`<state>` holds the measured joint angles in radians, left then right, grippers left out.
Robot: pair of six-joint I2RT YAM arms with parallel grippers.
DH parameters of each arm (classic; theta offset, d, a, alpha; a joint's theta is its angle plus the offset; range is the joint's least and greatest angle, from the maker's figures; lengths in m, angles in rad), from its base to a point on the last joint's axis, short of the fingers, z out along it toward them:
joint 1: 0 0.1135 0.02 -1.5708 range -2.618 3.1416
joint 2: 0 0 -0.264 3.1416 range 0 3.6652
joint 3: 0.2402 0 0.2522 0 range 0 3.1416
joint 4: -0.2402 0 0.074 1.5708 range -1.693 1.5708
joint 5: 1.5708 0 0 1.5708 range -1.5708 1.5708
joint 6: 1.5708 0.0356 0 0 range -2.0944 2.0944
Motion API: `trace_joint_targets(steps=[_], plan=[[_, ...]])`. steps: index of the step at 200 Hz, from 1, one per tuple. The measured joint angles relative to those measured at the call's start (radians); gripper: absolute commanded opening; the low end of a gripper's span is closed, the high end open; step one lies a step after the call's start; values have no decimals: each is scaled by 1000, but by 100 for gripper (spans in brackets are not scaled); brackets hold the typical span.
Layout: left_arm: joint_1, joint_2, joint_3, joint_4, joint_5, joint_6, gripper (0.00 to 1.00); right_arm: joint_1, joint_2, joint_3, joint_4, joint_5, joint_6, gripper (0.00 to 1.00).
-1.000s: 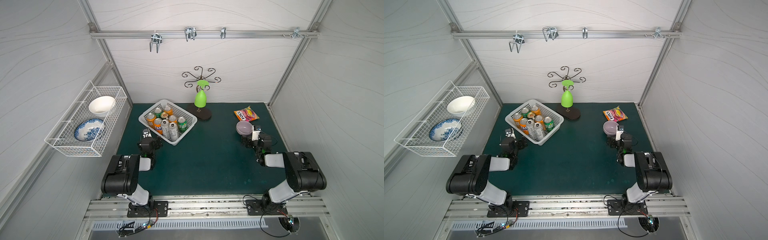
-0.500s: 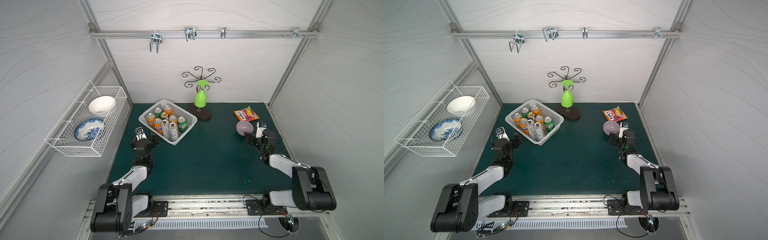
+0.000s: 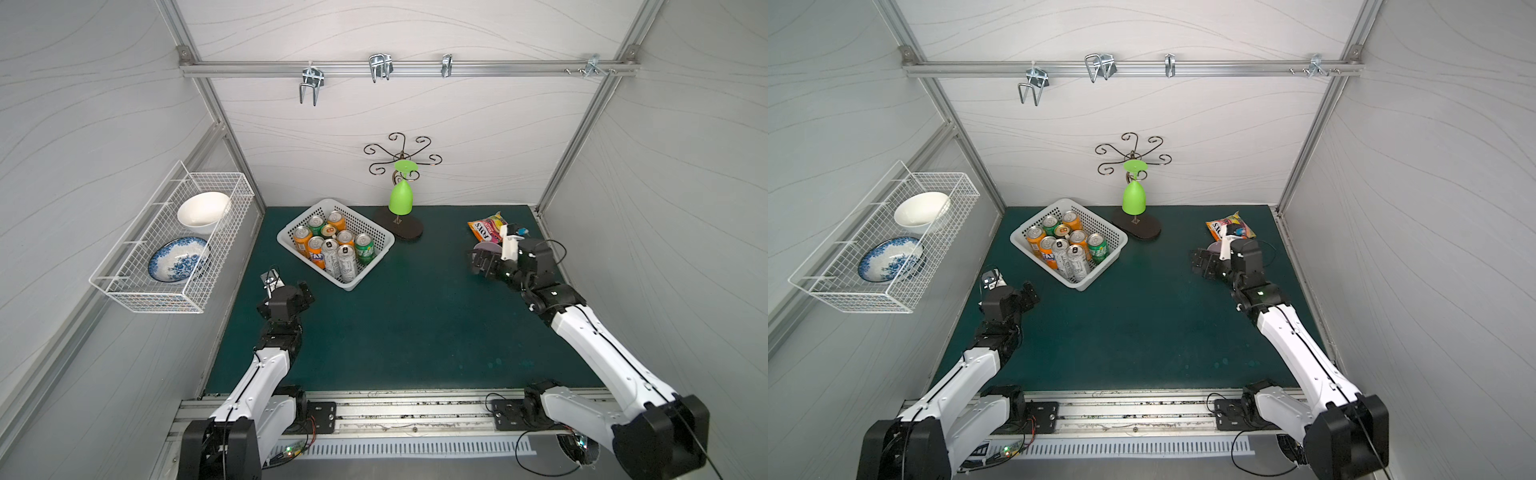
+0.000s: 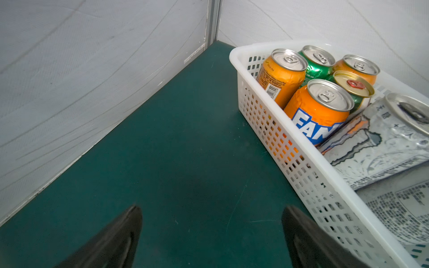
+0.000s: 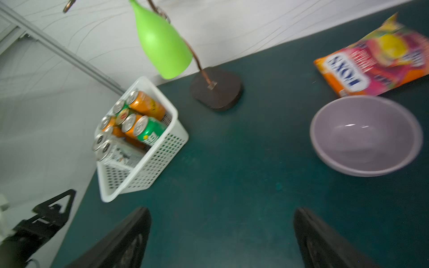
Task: Take out the drinks from the basket
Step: Move the basket to the center of the board.
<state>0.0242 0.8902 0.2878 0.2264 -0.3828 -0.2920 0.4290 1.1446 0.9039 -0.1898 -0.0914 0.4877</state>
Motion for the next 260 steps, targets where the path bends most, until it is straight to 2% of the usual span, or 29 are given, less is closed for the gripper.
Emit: trace_joint_targets(steps=[25, 58, 115, 127, 174, 190, 260], plan=[[0, -53, -52, 10, -23, -24, 98, 139, 187, 145, -61, 7, 77, 99], [0, -60, -85, 9, -52, -48, 98, 245, 448, 419, -146, 50, 198, 96], [0, -92, -98, 18, -72, -63, 98, 316, 759, 674, -210, 85, 391, 83], [0, -91, -101, 18, -74, -63, 98, 324, 814, 720, -223, 87, 426, 82], [0, -70, -103, 26, -74, -64, 98, 344, 961, 852, -240, 61, 536, 75], [0, -64, -103, 26, -74, -63, 98, 348, 995, 890, -238, 48, 557, 69], [0, -44, -103, 29, -73, -63, 98, 370, 1072, 964, -237, 5, 621, 67]])
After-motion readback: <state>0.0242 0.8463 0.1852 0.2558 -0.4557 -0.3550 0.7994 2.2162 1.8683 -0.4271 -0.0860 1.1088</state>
